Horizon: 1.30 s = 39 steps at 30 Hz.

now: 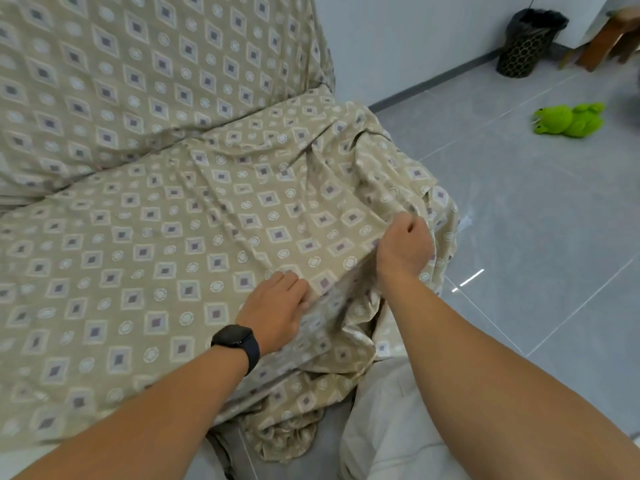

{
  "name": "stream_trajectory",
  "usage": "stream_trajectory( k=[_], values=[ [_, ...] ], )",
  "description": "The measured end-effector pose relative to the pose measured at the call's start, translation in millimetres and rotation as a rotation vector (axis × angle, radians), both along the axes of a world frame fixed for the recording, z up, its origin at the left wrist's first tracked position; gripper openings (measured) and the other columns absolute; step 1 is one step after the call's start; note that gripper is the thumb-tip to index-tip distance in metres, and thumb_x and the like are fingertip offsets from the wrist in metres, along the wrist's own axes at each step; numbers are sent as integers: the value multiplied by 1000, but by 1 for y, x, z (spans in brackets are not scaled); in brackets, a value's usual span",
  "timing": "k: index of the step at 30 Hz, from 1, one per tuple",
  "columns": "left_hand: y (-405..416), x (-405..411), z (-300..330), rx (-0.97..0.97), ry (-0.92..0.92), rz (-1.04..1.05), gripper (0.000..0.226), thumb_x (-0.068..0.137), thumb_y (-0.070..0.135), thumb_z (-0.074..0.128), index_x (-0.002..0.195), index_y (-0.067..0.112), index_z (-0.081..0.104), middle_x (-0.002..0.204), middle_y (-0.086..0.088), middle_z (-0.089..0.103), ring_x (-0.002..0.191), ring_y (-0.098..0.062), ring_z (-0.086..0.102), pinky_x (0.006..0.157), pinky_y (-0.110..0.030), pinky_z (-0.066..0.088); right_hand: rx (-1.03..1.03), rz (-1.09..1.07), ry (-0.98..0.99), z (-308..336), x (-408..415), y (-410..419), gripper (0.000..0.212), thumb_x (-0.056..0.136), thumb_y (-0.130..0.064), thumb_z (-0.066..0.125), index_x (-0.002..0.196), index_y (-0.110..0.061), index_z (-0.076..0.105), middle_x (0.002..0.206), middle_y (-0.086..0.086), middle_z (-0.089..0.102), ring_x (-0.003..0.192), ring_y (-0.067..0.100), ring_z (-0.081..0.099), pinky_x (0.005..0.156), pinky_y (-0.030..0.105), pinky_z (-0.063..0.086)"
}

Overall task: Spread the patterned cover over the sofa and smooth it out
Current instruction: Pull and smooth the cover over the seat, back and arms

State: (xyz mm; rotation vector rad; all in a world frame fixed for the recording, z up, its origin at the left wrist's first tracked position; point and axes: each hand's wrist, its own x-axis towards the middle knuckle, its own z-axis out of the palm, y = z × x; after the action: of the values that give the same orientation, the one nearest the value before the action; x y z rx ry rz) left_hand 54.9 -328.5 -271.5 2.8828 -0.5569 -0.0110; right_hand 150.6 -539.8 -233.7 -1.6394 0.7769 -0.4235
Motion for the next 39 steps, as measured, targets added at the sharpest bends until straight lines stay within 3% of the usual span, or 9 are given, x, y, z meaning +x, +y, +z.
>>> stream_trajectory(
  k=[4, 7, 13, 16, 18, 22, 28, 35, 39],
  values=[
    [8, 5, 6, 40, 73, 88, 6, 102, 25, 51, 97, 22, 51, 100, 3, 54, 92, -21, 43, 81, -38, 43, -272, 373, 442, -26, -22, -32, 34, 101, -30, 41, 102, -11, 69, 98, 8, 67, 92, 30, 61, 77, 40, 46],
    [11, 5, 8, 27, 127, 134, 6, 101, 24, 50, 104, 23, 56, 107, 5, 54, 101, -19, 42, 87, -38, 46, -128, 582, 805, -46, -41, -40, 47, 104, -30, 41, 139, -3, 58, 141, 15, 59, 119, 35, 58, 97, 39, 47],
    [14, 24, 10, 69, 212, 143, 40, 98, 23, 54, 137, 26, 51, 148, 4, 44, 137, -23, 38, 107, -42, 42, -198, 464, 644, -41, -19, -31, 58, 100, -48, 40, 142, -10, 52, 139, 14, 58, 116, 33, 59, 95, 44, 45],
    [10, 46, 9, 71, 230, 205, 71, 94, 34, 65, 156, 30, 30, 168, 0, 18, 154, -28, 17, 121, -45, 31, -176, 315, 390, -50, 3, -40, 24, 98, -32, 48, 110, -13, 56, 113, 9, 64, 92, 25, 62, 81, 41, 49],
    [5, 66, 6, 110, 286, 225, 97, 90, 46, 71, 163, 36, 7, 172, 0, 0, 159, -29, 1, 126, -48, 21, -174, 227, 332, -57, 16, -47, 28, 97, -33, 49, 117, -14, 55, 124, 11, 59, 102, 30, 62, 89, 48, 54],
    [-11, 90, -15, 172, 423, 231, 125, 78, 63, 78, 160, 44, -15, 170, 5, -21, 158, -33, -15, 126, -56, 5, -182, 112, 338, -75, 39, -64, 55, 99, -45, 54, 143, -13, 45, 146, 12, 44, 126, 35, 52, 101, 46, 46],
    [-26, 93, -36, 263, 366, 301, 132, 83, 58, 77, 150, 44, -36, 167, 0, -31, 156, -38, -20, 125, -63, 3, -113, 295, 348, -93, 70, -69, 28, 105, -36, 45, 105, -10, 58, 98, 7, 62, 102, 35, 64, 79, 37, 42],
    [-27, 109, -35, 330, 496, 285, 157, 64, 72, 83, 138, 40, -52, 156, -3, -51, 144, -37, -43, 116, -71, -12, -30, 76, 733, -138, 1, -140, 41, 102, -20, 48, 134, 2, 57, 132, 23, 61, 123, 43, 59, 89, 43, 51],
    [-25, 112, -38, 315, 505, 289, 160, 61, 74, 83, 136, 41, -54, 154, -4, -52, 143, -37, -45, 115, -73, -13, -86, -25, 673, -118, 27, -128, 61, 94, -34, 55, 147, -6, 41, 149, 19, 42, 133, 42, 49, 107, 51, 44]
  ],
)
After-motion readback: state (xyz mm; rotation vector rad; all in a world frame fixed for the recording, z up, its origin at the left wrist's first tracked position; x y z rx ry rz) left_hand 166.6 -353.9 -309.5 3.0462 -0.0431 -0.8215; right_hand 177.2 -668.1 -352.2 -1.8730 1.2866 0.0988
